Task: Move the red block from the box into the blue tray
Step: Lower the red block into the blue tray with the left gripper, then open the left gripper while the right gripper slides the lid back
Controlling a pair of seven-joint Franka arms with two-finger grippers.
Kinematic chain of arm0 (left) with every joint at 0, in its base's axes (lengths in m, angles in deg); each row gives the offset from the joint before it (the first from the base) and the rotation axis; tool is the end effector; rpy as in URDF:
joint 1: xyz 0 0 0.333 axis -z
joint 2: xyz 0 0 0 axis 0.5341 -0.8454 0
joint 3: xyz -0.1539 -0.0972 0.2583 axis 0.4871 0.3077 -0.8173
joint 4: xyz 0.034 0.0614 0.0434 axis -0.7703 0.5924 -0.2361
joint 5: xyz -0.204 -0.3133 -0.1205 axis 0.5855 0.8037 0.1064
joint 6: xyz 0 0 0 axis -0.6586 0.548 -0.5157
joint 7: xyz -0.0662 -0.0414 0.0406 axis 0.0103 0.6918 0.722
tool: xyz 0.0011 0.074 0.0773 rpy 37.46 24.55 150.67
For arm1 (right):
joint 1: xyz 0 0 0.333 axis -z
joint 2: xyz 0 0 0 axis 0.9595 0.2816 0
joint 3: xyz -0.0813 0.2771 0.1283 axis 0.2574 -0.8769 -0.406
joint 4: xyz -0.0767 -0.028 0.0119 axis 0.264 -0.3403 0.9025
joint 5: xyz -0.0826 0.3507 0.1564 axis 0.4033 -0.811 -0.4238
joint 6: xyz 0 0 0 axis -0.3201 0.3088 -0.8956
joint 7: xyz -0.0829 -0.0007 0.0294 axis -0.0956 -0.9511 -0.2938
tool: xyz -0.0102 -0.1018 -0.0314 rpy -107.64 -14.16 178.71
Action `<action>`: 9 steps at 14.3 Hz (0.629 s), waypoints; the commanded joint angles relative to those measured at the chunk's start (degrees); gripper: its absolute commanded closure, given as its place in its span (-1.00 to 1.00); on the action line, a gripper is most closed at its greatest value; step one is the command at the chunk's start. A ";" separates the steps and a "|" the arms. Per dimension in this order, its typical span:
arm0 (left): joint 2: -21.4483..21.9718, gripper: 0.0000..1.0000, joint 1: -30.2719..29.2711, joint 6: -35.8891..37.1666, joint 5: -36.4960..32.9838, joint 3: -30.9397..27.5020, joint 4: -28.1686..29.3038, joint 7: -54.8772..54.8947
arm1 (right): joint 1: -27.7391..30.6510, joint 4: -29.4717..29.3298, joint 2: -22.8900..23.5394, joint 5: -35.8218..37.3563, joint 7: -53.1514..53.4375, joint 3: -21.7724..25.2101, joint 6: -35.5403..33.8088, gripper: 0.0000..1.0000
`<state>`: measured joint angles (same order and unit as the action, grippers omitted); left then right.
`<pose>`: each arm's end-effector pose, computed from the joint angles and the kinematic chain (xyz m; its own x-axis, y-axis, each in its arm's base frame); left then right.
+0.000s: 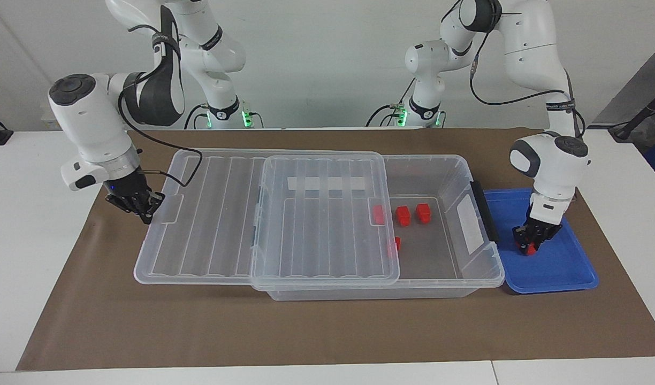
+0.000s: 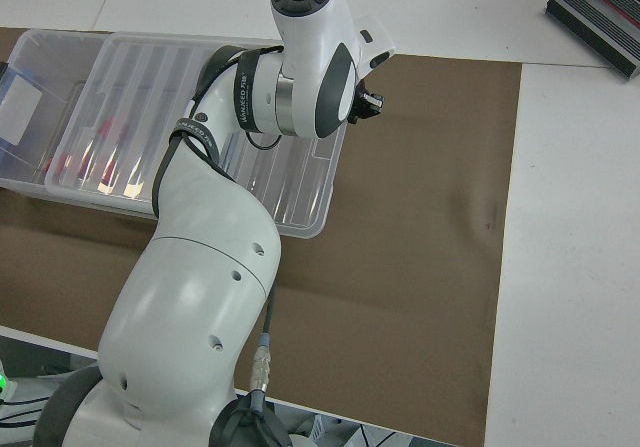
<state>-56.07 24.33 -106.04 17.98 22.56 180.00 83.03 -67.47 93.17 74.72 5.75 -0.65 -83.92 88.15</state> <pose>0.6200 0.1040 0.2997 0.9421 0.0854 0.3242 0.1001 -0.9946 -0.0289 0.6181 -0.0377 0.4783 0.9819 -0.1259 0.1418 -0.1291 -0.9915 0.0131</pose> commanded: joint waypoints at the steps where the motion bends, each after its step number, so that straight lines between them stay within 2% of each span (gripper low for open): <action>1: -0.21 -1.00 0.13 -1.61 0.84 -0.13 1.05 1.14 | -1.24 0.24 -0.06 -0.29 -2.06 -0.27 -0.31 1.00; 4: 0.14 -1.00 0.13 2.42 0.75 -0.13 -0.87 2.90 | -3.61 0.24 -0.06 -0.29 -2.33 -0.27 -0.39 1.00; 9: 5.31 -1.00 0.13 28.40 0.75 0.30 -14.05 2.72 | -8.53 0.24 -0.33 -0.38 -2.33 -0.36 -2.41 1.00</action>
<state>-53.85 24.35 -86.50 17.99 22.80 169.99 84.52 -74.59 93.19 74.74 5.75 -1.40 -84.09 86.64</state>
